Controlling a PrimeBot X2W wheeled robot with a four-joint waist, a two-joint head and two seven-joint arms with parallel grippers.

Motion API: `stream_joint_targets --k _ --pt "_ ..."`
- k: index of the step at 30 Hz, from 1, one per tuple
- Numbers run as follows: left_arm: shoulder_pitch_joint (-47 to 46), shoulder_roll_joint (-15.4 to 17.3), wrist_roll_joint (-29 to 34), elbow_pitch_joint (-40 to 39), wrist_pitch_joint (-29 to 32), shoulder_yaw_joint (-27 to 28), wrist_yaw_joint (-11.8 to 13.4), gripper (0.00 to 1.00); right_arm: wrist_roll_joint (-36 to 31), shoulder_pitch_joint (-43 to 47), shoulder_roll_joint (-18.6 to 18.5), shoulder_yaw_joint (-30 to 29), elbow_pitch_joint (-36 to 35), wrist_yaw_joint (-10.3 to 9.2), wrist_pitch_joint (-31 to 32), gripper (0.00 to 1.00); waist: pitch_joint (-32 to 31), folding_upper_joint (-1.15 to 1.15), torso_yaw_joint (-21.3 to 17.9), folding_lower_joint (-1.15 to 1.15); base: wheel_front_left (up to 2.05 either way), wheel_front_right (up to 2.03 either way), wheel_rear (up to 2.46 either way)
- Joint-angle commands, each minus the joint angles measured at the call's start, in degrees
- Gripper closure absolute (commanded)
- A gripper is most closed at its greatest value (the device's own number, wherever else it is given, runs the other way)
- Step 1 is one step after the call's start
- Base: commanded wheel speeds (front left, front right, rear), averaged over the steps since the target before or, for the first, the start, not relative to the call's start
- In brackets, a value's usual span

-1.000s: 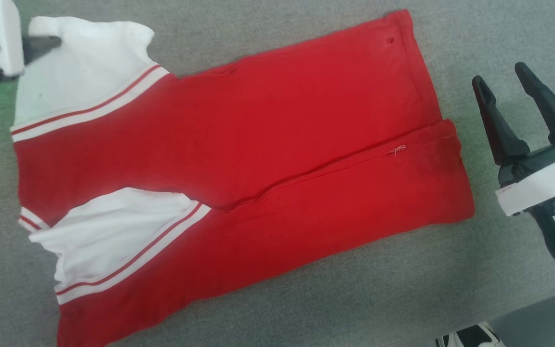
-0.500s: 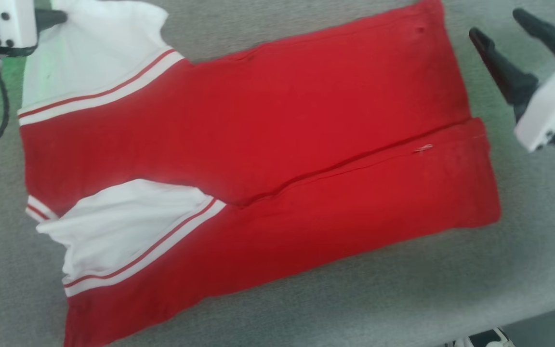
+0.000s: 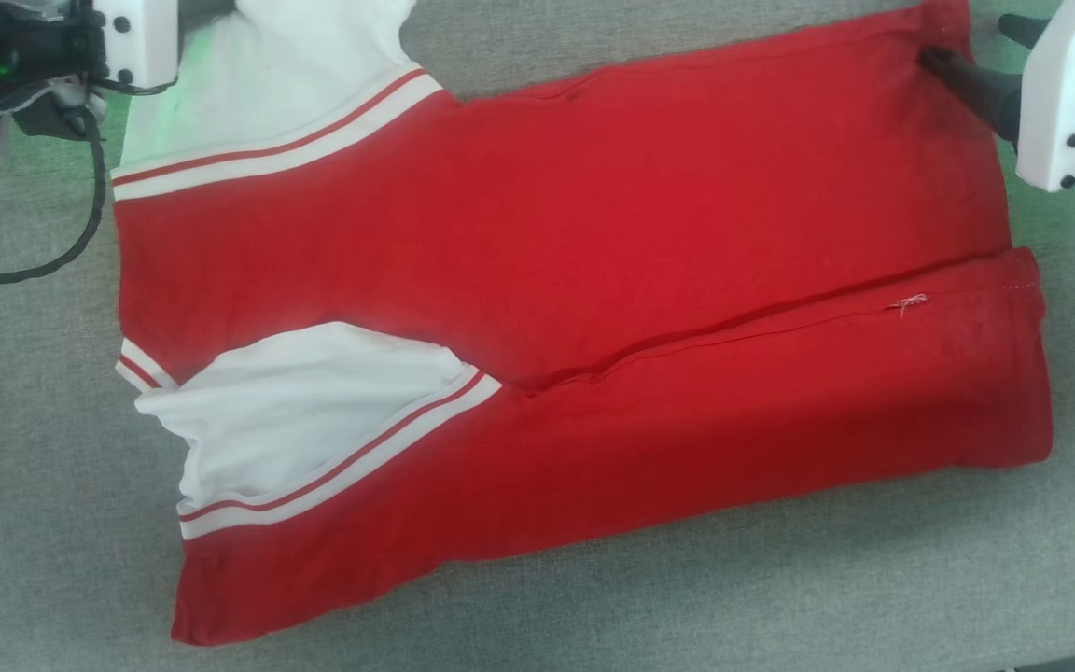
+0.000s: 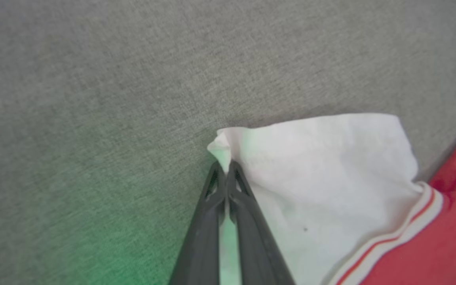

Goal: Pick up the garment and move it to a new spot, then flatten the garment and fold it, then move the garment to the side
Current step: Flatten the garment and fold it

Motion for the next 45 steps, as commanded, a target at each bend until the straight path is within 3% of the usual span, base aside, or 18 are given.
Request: stream_joint_targets --k 1,2,3,17,24,33,37,40,45 --pt "2.2 -1.4 -0.4 -0.2 0.4 -1.9 -0.5 1.00 0.9 -0.7 0.6 0.7 1.6 -0.03 0.7 0.61 0.1 0.00 0.3 0.00 0.00 0.00 0.00" --pt "2.0 -1.5 -0.4 -0.3 0.1 -2.0 -0.5 1.00 1.3 -0.9 0.6 1.5 2.0 -0.03 0.9 0.89 0.1 0.00 0.4 0.00 0.00 0.00 0.00" --pt "1.9 -1.5 -0.4 -0.4 -0.3 -2.2 -0.5 1.00 1.8 -1.2 0.7 1.6 2.8 -0.03 0.7 1.00 0.1 0.00 0.4 0.00 0.00 0.00 0.00" --pt "1.3 -1.2 -2.0 -1.3 -8.0 -2.8 -0.3 1.00 4.8 -3.1 -0.8 4.3 5.7 -0.06 -3.6 1.00 -3.4 0.00 1.5 0.00 0.00 0.00 0.00" --pt "6.6 -0.2 -6.9 -8.7 -15.4 -1.4 -0.3 1.00 8.3 3.1 -5.2 4.8 2.0 -0.06 -4.3 1.00 -10.1 0.00 4.6 0.00 0.00 0.00 0.00" --pt "20.6 9.4 -10.8 -27.0 -24.0 -2.6 -0.3 1.00 13.4 17.7 -13.6 1.7 -8.2 -0.05 -2.0 1.00 -17.7 0.00 8.1 0.00 0.00 0.00 0.00" --pt "29.2 15.2 -11.7 -36.8 -31.5 -2.6 -0.3 1.00 15.1 26.5 -16.6 -2.5 -13.3 -0.03 -2.3 1.00 -19.1 0.00 9.2 0.00 0.00 0.00 0.00" --pt "34.6 18.7 -11.1 -41.0 -36.2 -3.3 -0.3 1.00 15.8 31.6 -17.0 -4.9 -15.6 -0.04 -3.0 1.00 -19.2 0.00 9.4 0.00 0.00 0.00 0.00" --pt "41.6 20.2 -10.8 -45.2 -42.2 -5.0 -0.4 1.00 15.2 38.7 -16.2 -8.9 -17.8 -0.03 -4.3 1.00 -18.2 0.00 10.0 0.00 0.00 0.00 0.00"
